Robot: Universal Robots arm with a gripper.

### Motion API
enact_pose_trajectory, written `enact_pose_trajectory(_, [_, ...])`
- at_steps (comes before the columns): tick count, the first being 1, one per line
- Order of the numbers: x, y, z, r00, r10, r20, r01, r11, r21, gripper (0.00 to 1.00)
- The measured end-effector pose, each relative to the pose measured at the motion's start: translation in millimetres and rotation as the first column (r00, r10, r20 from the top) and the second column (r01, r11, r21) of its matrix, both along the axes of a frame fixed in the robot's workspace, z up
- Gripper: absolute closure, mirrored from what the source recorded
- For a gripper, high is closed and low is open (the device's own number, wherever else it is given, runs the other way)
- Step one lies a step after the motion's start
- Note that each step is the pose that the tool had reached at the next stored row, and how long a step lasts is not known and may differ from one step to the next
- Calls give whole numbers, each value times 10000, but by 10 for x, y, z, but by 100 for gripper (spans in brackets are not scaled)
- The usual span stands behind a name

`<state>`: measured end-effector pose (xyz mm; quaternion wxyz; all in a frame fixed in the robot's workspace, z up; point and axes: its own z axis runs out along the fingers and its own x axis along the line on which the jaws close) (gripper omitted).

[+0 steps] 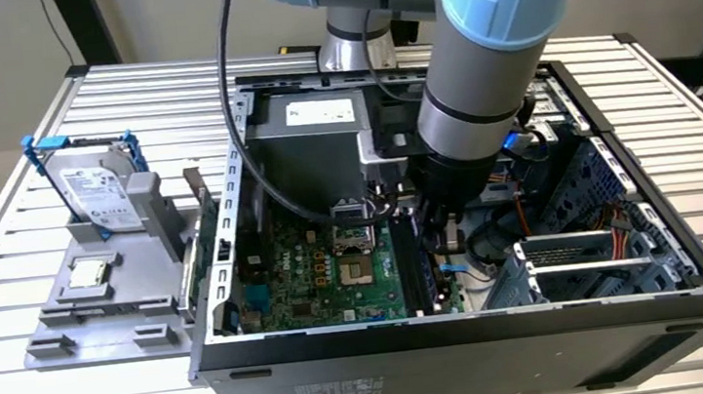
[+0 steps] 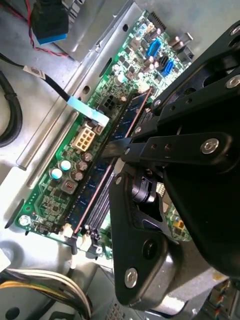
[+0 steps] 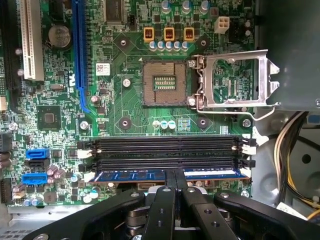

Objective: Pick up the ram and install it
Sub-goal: 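Press down the ram until it locks into place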

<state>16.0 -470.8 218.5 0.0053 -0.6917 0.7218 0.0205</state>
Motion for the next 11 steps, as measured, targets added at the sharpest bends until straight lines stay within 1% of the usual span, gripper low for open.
enact_pose_trajectory(2, [0,2,-15,10000,-28,-15,28,10000,-8,100])
enact_pose_trajectory(3, [0,3,-20,10000,-31,-23,31,10000,-32,100])
enact_pose_trajectory(4, [0,4,-21,10000,-34,-26,34,10000,-44,100])
enact_pose_trajectory(7, [0,4,-18,10000,-38,-27,38,10000,-50,100])
enact_pose_trajectory(8, [1,5,-7,10000,-38,-27,38,10000,-54,100])
enact_pose_trajectory(10, [0,3,21,10000,-39,-10,39,10000,10,100])
enact_pose_trajectory(11, [0,6,56,10000,-39,-8,39,10000,36,100])
